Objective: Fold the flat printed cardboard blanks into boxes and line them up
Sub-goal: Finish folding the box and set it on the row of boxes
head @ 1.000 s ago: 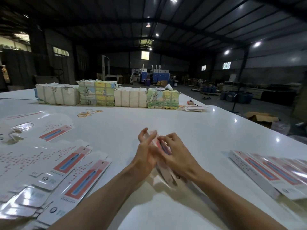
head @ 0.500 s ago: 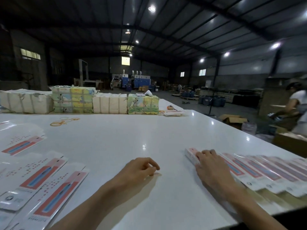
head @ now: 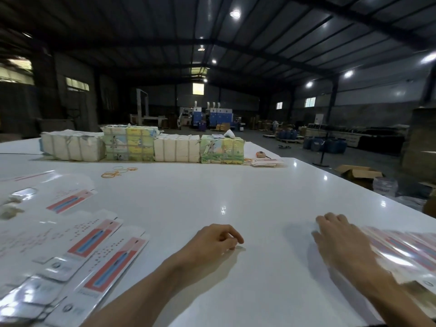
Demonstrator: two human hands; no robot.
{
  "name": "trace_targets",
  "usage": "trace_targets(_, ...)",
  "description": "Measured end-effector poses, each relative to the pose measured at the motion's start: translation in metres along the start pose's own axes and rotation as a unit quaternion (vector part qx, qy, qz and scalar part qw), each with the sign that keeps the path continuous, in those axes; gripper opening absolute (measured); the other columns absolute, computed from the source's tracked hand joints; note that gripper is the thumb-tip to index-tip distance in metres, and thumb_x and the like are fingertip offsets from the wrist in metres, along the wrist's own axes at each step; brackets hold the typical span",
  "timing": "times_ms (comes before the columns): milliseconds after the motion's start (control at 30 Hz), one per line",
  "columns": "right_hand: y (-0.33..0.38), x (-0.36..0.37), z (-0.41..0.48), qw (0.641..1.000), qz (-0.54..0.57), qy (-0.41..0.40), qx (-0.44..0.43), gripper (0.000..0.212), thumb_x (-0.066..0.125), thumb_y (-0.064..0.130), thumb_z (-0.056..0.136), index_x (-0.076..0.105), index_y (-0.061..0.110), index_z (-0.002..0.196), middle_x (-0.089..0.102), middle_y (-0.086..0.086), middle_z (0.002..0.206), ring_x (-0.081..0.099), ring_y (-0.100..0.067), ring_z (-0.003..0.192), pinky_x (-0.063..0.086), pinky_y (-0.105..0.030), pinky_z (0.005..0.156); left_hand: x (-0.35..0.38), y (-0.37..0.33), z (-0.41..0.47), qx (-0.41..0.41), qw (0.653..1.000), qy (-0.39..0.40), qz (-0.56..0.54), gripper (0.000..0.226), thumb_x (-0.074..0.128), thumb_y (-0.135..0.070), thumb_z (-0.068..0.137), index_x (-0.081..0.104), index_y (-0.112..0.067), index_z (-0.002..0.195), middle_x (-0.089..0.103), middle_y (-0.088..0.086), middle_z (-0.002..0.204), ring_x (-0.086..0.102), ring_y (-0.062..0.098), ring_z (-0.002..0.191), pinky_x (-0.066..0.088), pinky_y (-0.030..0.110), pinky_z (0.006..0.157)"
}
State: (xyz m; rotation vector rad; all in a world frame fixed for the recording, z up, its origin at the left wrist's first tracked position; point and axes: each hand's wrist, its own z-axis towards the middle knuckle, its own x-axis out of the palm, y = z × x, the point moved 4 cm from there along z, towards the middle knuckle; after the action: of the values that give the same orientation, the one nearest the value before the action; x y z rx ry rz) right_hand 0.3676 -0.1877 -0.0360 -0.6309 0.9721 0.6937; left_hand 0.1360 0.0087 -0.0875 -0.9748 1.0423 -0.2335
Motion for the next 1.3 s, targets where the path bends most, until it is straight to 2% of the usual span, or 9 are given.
trace_targets(100, 0.055, -0.012, 0.031, 0.994, 0.099, -0.023, -0.051, 0.025, 0.048, 0.037, 0.107, 0.061, 0.022, 0.122, 0.065, 0.002, 0.120, 0.061, -0.019, 0.110, 0.056, -0.038, 0.089, -0.005, -0.002, 0.000, -0.007, 1.000, -0.012, -0.017, 0.022, 0.056, -0.037, 0.091, 0.076, -0.041, 0.098, 0.075, -0.010, 0.088, 0.069, 0.008, 0.077, 0.056, 0.032, 0.075)
trace_targets(233, 0.137, -0.018, 0.061, 0.973, 0.207, -0.042, -0.095, 0.023, 0.050, 0.032, 0.106, 0.067, 0.017, 0.106, 0.073, -0.002, 0.094, 0.067, -0.021, 0.077, 0.061, -0.039, 0.077, -0.015, -0.009, -0.004, -0.020, 0.999, -0.022, -0.038, 0.024, 0.055, -0.029, 0.092, 0.076, -0.032, 0.103, 0.079, -0.007, 0.093, 0.073, 0.009, 0.088, 0.057, 0.033, 0.090)
trace_targets(467, 0.171, 0.028, 0.055, 0.944, 0.313, -0.007, -0.106, 0.025, 0.045, 0.028, 0.105, 0.065, 0.028, 0.120, 0.074, 0.001, 0.092, 0.067, -0.024, 0.087, 0.047, -0.035, 0.073, -0.068, -0.012, -0.015, -0.093, 0.992, -0.078, 0.037, 0.022, 0.061, -0.014, 0.099, 0.075, -0.016, 0.116, 0.079, 0.007, 0.104, 0.078, 0.016, 0.090, 0.062, 0.030, 0.089)
trace_targets(667, 0.166, 0.037, 0.062, 0.905, 0.417, 0.020, -0.082, 0.019, 0.052, 0.021, 0.100, 0.069, 0.031, 0.101, 0.067, 0.012, 0.066, 0.060, -0.005, 0.072, 0.046, -0.030, 0.068, -0.155, 0.011, -0.070, -0.295, 0.854, -0.225, 0.365, 0.039, 0.062, -0.024, 0.103, 0.050, -0.010, 0.137, 0.053, 0.019, 0.139, 0.051, 0.036, 0.127, 0.047, 0.042, 0.101)
trace_targets(767, 0.166, 0.038, 0.062, 0.897, 0.434, 0.028, -0.081, 0.019, 0.054, 0.021, 0.100, 0.069, 0.033, 0.097, 0.065, 0.015, 0.066, 0.058, 0.001, 0.073, 0.041, -0.028, 0.064, -0.179, 0.025, -0.100, -0.420, 0.792, -0.208, 0.392, 0.069, 0.076, -0.039, 0.095, 0.041, -0.009, 0.145, 0.040, 0.022, 0.150, 0.039, 0.042, 0.139, 0.042, 0.050, 0.111)
trace_targets(867, 0.164, 0.036, 0.061, 0.891, 0.446, 0.028, -0.078, 0.020, 0.055, 0.021, 0.099, 0.069, 0.035, 0.094, 0.067, 0.016, 0.070, 0.059, 0.003, 0.072, 0.040, -0.026, 0.064, -0.187, 0.040, -0.116, -0.476, 0.764, -0.180, 0.396, 0.075, 0.078, -0.056, 0.087, 0.051, -0.012, 0.141, 0.047, 0.019, 0.146, 0.043, 0.036, 0.135, 0.042, 0.047, 0.110)
trace_targets(1033, 0.162, 0.034, 0.059, 0.887, 0.455, 0.033, -0.074, 0.022, 0.053, 0.021, 0.099, 0.067, 0.036, 0.091, 0.068, 0.015, 0.066, 0.062, 0.004, 0.070, 0.040, -0.026, 0.064, -0.203, 0.055, -0.123, -0.487, 0.771, -0.171, 0.373, 0.087, 0.080, -0.070, 0.077, 0.053, -0.012, 0.136, 0.055, 0.018, 0.141, 0.047, 0.035, 0.132, 0.043, 0.049, 0.112)
trace_targets(1167, 0.162, 0.034, 0.058, 0.883, 0.460, 0.037, -0.080, 0.023, 0.053, 0.020, 0.099, 0.067, 0.036, 0.091, 0.067, 0.016, 0.064, 0.062, 0.007, 0.069, 0.038, -0.026, 0.062, -0.211, 0.052, -0.123, -0.472, 0.790, -0.161, 0.357, 0.118, 0.085, -0.068, 0.072, 0.026, -0.012, 0.158, 0.054, 0.015, 0.148, 0.054, 0.034, 0.131, 0.047, 0.047, 0.108)
trace_targets(1300, 0.164, 0.036, 0.059, 0.884, 0.458, 0.042, -0.087, 0.022, 0.053, 0.019, 0.099, 0.068, 0.035, 0.094, 0.067, 0.012, 0.069, 0.063, 0.003, 0.068, 0.039, -0.026, 0.063, -0.208, 0.045, -0.113, -0.396, 0.835, -0.152, 0.351, 0.067, 0.088, -0.048, 0.079, 0.054, -0.020, 0.130, 0.067, -0.002, 0.109, 0.067, 0.012, 0.090, 0.057, 0.029, 0.075)
